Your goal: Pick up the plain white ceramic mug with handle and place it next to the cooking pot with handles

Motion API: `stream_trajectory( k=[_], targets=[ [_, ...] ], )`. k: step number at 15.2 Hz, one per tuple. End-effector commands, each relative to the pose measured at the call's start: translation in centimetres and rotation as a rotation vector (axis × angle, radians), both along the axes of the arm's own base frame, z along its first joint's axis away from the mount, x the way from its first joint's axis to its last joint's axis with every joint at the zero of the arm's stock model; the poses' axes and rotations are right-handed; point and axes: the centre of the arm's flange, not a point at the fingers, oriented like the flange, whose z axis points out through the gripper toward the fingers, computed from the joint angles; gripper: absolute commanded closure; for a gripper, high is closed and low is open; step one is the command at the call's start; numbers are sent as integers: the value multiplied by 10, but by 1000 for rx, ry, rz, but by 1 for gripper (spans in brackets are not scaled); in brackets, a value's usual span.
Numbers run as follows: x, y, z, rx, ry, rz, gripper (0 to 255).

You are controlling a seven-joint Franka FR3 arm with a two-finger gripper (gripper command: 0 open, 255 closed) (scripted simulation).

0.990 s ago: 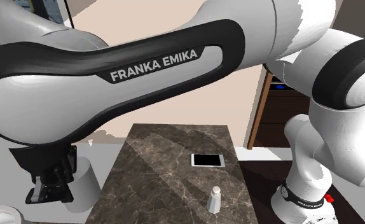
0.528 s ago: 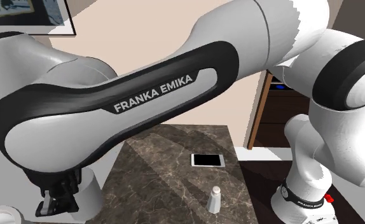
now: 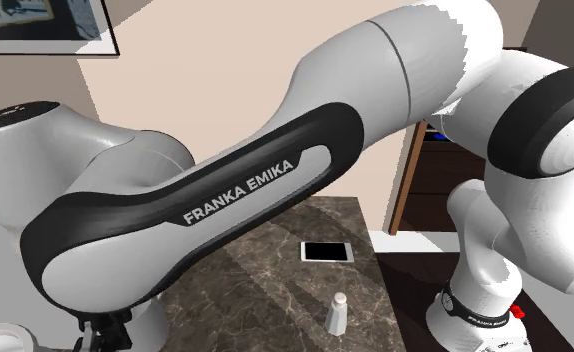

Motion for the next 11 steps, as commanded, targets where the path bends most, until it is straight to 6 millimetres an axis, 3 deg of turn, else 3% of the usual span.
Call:
stream_trajectory(
  k=[1,11],
  targets=[
    [0,1,-10,0,-1,0,255],
    [0,1,-63,0,-1,0,255]
  ],
)
